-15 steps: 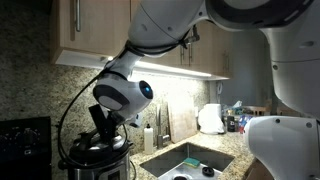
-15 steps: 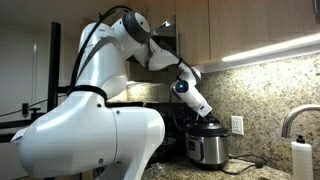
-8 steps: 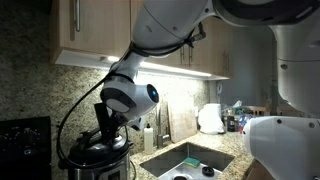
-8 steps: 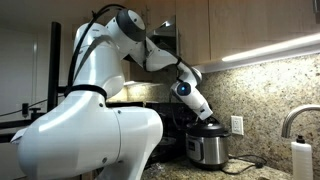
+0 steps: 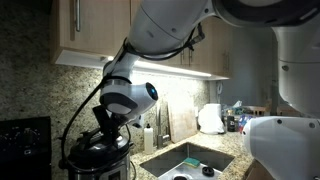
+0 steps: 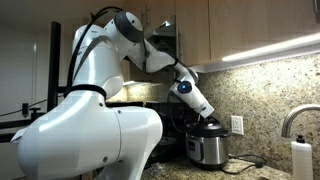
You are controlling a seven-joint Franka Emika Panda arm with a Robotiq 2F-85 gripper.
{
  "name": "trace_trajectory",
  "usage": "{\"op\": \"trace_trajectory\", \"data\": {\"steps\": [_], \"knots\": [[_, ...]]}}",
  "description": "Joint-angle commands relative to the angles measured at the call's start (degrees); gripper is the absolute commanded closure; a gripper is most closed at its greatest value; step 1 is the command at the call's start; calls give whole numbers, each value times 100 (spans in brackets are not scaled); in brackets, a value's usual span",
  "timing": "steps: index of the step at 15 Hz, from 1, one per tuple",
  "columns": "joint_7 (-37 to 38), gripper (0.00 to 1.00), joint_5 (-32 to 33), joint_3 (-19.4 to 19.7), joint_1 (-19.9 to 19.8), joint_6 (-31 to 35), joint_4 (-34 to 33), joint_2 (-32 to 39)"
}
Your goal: Pick up the lid from the stove and put it on the pressure cooker.
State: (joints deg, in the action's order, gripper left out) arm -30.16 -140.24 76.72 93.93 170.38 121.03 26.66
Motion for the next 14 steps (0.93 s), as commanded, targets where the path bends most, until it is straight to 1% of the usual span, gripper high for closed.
{"op": "trace_trajectory", "data": {"steps": [1, 4, 8, 10, 14], "knots": [[152, 97, 442, 5, 10, -335, 178, 192], [206, 97, 482, -56, -35, -358, 165, 188], [524, 97, 116, -110, -34, -118, 80, 334], [744, 97, -129, -115, -25, 90, 8, 515], [1472, 97, -416, -288, -58, 719, -130, 806]]}}
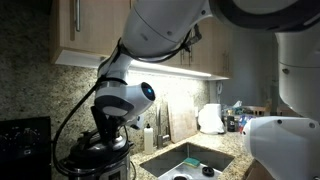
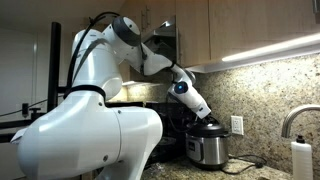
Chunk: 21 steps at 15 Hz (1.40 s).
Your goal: Pick up the lid from the stove and put it on the pressure cooker.
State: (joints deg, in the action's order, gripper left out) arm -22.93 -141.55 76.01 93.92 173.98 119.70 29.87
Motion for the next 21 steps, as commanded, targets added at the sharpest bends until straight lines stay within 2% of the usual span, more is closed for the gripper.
{"op": "trace_trajectory", "data": {"steps": [1, 4, 8, 12, 13, 18, 19, 21], "knots": [[1003, 97, -354, -222, -25, 592, -59, 599], [1761, 97, -383, -287, 20, 812, -108, 679], [2511, 97, -404, -300, 15, 752, -155, 819], [2726, 97, -368, -379, -112, 639, -211, 863], [2747, 97, -360, -343, 5, 724, -199, 794], [2947, 97, -350, -450, -6, 842, -286, 753], [2985, 65, -366, -438, 11, 854, -291, 773], [3061, 60, -370, -405, 46, 868, -295, 794]]}}
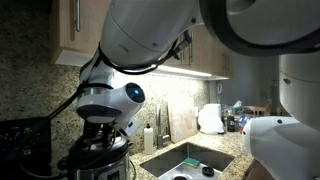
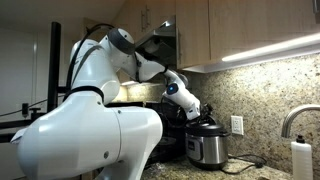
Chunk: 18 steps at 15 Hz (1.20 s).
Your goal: Pick up the lid from the stove and put it on the pressure cooker.
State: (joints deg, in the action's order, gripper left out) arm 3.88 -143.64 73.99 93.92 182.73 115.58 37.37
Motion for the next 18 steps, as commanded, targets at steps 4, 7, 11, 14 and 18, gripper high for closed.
{"op": "trace_trajectory", "data": {"steps": [4, 7, 11, 14, 18], "knots": [[441, 38, -171, -44, 152, -15, 137, 89], [406, 20, -147, 69, 224, -75, 182, 61], [293, 0, -24, 162, 308, -137, 253, -78], [221, 0, 59, 213, 365, -133, 264, -145], [187, 0, 113, 429, 655, -25, 346, -107]]}}
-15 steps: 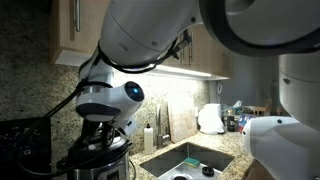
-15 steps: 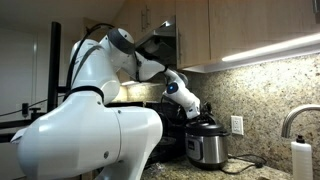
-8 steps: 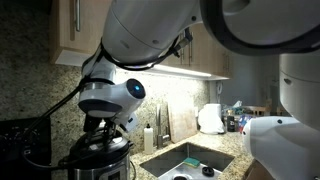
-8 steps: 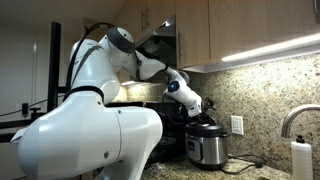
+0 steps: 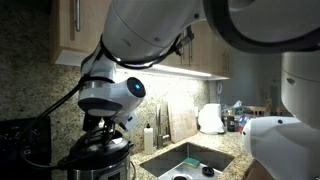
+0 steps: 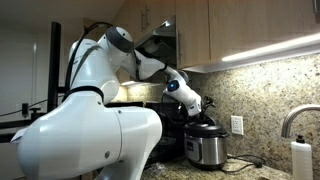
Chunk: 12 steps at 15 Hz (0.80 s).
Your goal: Pick up the lid from the stove and put it on the pressure cooker.
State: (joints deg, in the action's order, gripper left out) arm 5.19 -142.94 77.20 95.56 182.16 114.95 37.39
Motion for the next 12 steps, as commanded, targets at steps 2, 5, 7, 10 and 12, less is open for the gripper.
{"op": "trace_trajectory", "data": {"steps": [2, 5, 7, 10, 12], "knots": [[50, 0, 30, 313, 776, 16, 514, -33], [76, 0, 78, 649, 1328, 48, 825, -21], [108, 0, 75, 914, 1664, -20, 1093, 100], [111, 0, 171, 1386, 2170, -74, 1505, 202], [96, 0, 335, 1716, 2494, -120, 1795, 267]]}}
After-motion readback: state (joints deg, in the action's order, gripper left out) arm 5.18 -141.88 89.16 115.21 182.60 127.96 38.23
